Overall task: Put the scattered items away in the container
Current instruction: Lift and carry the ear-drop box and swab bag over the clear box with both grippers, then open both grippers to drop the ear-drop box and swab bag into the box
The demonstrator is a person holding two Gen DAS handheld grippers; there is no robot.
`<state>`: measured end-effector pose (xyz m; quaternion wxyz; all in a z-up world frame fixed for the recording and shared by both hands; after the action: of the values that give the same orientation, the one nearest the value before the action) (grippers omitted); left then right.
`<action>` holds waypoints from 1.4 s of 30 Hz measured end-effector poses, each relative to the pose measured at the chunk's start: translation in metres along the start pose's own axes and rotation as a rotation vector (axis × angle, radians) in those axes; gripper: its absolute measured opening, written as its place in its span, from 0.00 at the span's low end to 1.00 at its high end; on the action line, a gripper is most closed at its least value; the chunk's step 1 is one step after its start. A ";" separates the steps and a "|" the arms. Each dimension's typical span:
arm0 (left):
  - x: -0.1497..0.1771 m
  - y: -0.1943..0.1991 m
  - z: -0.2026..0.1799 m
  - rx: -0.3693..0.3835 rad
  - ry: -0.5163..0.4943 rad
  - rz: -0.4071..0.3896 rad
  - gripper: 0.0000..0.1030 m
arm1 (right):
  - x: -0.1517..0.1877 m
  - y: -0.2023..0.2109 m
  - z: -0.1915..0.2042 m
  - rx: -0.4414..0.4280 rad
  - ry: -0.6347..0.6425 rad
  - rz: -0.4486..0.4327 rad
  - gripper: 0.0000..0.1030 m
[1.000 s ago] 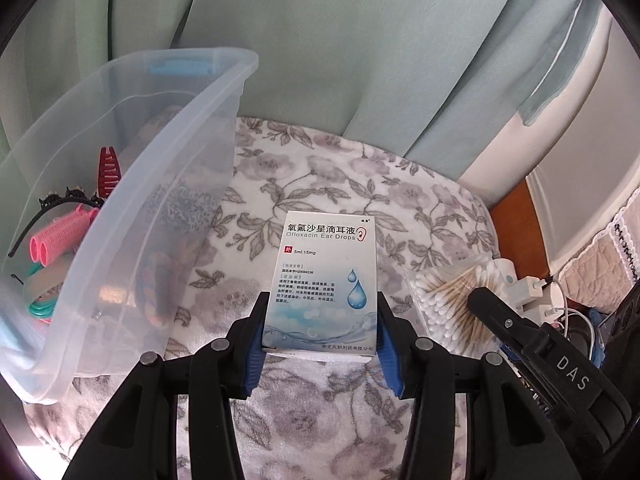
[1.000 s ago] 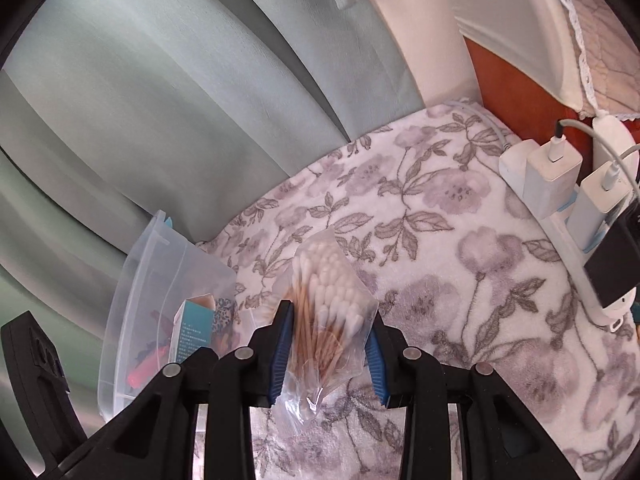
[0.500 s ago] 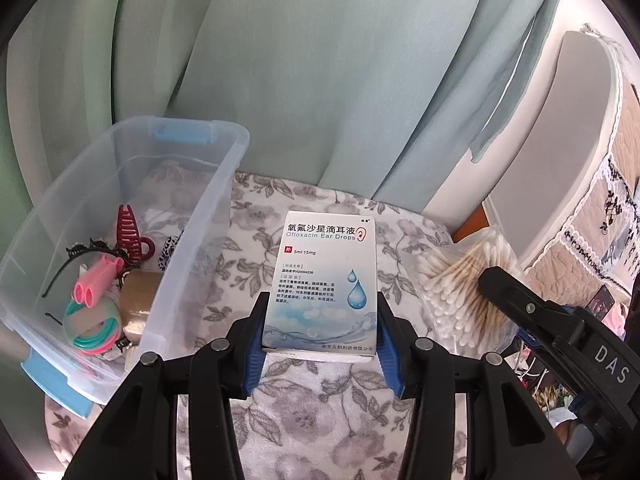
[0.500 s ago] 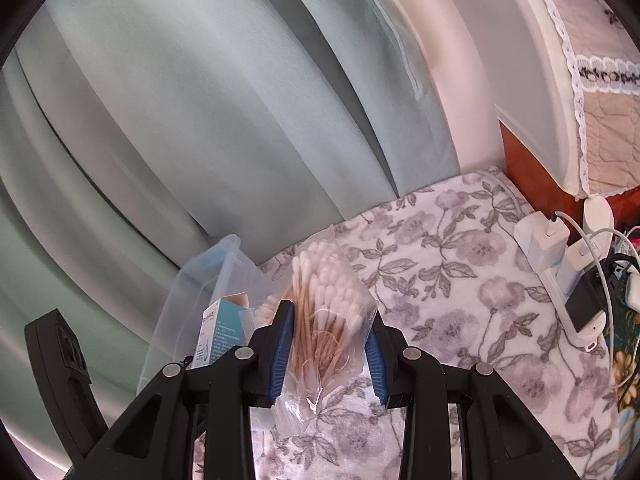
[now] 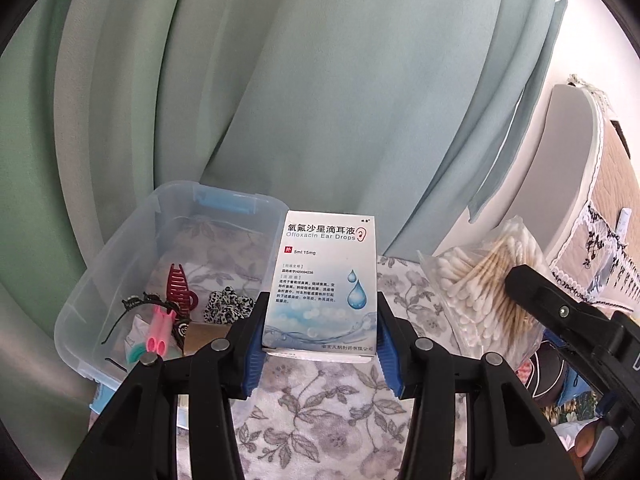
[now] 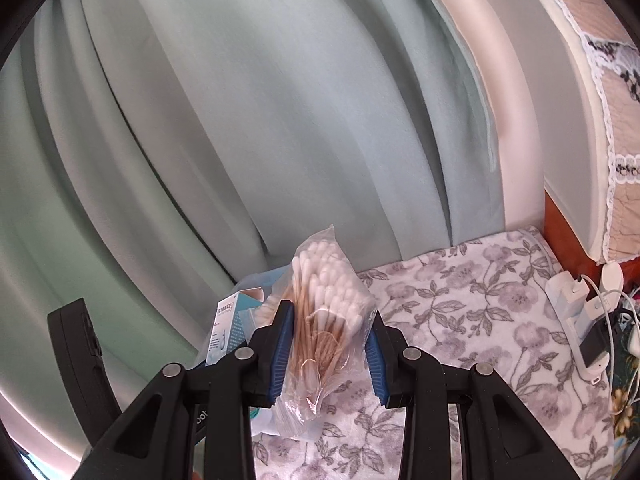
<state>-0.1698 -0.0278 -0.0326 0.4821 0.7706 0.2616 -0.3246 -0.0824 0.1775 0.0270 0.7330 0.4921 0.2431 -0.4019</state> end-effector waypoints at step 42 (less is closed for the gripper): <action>0.013 0.005 0.153 -0.140 0.243 0.016 0.31 | 0.067 -0.091 0.116 -0.119 0.222 0.241 0.36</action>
<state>-0.1953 -0.1682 -0.0891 0.5019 0.7707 0.3341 -0.2059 -0.1251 0.0304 -0.0247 0.7725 0.5147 0.2849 -0.2392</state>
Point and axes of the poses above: each gripper's, at about its wrist camera, not at the fingertips, and y roughly against the way its jaws point, z to its left, x to its underside, the point moved 4 cm from there along -y, roughly the way its jaws point, and after that the axes turned 8 degrees about x, right-handed, at the moved point
